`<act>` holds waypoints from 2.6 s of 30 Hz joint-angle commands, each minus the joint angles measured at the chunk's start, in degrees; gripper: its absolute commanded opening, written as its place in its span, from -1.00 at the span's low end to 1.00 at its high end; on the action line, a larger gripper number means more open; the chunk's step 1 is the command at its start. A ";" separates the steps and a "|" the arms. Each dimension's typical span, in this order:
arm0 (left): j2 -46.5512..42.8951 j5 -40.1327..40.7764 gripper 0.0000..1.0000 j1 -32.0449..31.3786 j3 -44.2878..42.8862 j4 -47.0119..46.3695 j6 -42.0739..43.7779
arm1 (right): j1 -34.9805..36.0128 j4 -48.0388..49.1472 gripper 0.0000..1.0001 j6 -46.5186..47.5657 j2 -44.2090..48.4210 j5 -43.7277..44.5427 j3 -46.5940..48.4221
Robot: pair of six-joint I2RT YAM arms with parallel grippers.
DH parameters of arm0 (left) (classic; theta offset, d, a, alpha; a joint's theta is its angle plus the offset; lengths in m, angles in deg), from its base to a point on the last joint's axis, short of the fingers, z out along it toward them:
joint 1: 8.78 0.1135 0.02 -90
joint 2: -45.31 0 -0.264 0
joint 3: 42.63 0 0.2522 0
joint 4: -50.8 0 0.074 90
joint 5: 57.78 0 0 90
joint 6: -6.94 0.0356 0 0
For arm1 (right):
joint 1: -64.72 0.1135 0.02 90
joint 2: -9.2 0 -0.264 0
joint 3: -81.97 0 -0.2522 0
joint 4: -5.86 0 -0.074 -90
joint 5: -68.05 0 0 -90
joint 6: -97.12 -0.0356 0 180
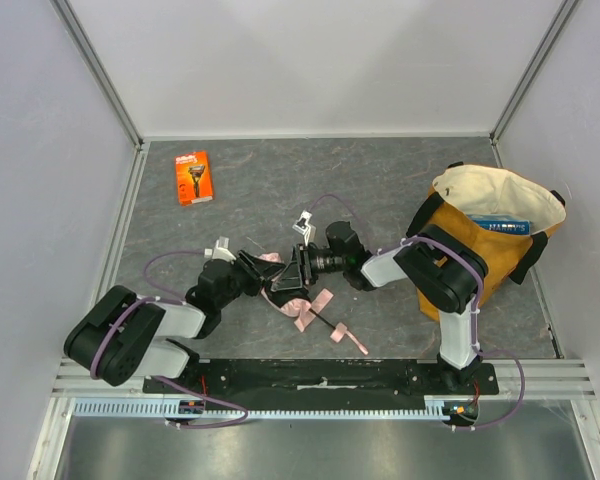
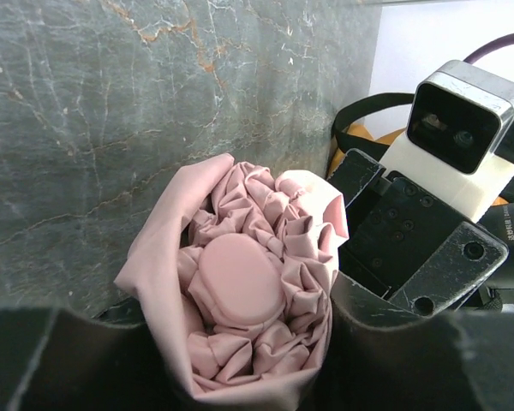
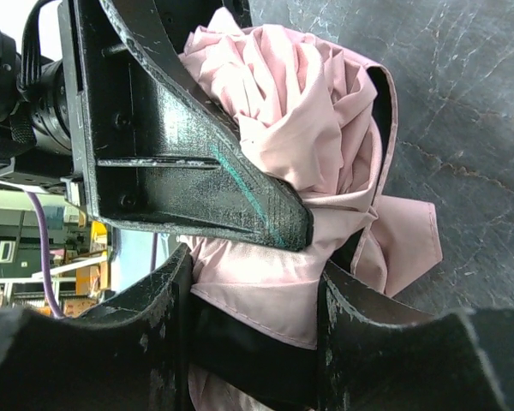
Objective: Put away the umbrella
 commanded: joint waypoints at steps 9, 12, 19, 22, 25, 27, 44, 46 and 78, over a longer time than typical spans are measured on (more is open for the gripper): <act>0.39 2.27 -0.96 0.43 2.76 -19.77 2.55 | 0.48 -25.01 0.41 10.41 10.83 8.32 0.77; 1.98 1.31 -0.96 0.52 2.58 -23.99 2.81 | 0.48 -34.51 0.68 13.13 16.01 13.68 1.73; 0.32 -1.77 -0.96 1.49 2.05 -31.46 5.97 | -4.26 -45.06 0.96 12.00 31.38 20.63 -1.17; -0.91 -3.70 -0.96 2.28 1.35 -33.58 5.97 | -9.43 -50.95 0.96 9.89 37.45 23.10 -1.08; -1.79 -6.25 -0.96 3.16 0.65 -37.00 5.71 | -14.97 -54.47 0.96 9.79 41.94 23.98 -0.99; -2.58 -7.57 -0.96 3.68 -0.05 -38.59 4.75 | -17.44 -58.50 0.96 15.39 42.83 22.23 0.14; -15.15 2.52 -0.96 4.48 -10.25 -18.93 -1.22 | 12.42 -56.42 0.71 20.35 51.45 41.44 5.87; -16.90 4.46 -0.96 4.48 -10.60 -15.23 -3.59 | 13.31 -53.01 0.78 20.26 50.57 43.05 4.20; -27.54 13.08 -0.96 4.57 -18.95 11.22 -21.71 | 31.86 -22.60 -1.00 38.17 22.89 81.54 0.25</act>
